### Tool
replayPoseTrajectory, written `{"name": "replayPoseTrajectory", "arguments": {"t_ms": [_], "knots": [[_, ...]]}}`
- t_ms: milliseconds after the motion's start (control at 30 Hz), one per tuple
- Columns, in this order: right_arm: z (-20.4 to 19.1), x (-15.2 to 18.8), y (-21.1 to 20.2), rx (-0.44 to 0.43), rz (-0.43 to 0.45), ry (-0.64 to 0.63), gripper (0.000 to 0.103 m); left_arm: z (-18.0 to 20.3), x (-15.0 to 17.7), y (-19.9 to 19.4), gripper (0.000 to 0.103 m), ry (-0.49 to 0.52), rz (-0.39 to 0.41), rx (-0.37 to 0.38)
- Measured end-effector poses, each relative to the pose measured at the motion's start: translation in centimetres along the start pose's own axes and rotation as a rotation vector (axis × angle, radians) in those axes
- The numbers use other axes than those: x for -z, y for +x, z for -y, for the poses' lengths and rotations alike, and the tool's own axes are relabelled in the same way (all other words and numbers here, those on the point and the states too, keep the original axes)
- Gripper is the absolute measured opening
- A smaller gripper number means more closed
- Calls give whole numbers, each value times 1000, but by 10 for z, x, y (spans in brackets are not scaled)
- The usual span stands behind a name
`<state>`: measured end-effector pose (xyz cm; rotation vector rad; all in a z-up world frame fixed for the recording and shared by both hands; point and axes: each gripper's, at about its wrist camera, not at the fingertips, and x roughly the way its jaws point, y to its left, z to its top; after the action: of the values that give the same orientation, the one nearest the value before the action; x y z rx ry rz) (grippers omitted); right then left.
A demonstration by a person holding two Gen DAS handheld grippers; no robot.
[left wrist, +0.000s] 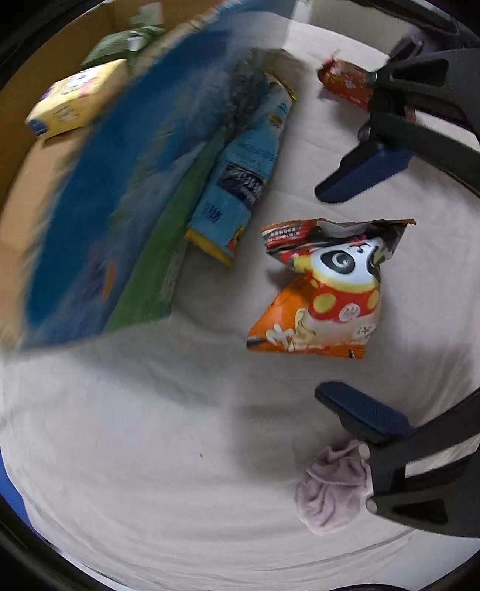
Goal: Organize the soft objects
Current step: 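Grasp the orange panda bag with left tool while right grasps red floral bag, then lower both held bags into the box and open both tools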
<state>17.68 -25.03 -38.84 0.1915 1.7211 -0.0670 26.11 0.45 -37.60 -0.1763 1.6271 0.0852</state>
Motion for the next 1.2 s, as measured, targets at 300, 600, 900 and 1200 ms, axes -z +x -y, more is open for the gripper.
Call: {"name": "replayPoseTrajectory", "arguments": {"t_ms": [300,600,900,1200], "knots": [[3,-19,-10,-12,11,5,50,-4,24,6,61,11,9,-10],[3,13,-45,-9,43,-64,48,44,73,-27,60,107,98,-55],[-13,46,-95,-40,107,-142,48,87,115,-73,60,220,173,-21],[-13,66,-149,-74,178,-188,48,76,132,-134,60,268,264,57]]}}
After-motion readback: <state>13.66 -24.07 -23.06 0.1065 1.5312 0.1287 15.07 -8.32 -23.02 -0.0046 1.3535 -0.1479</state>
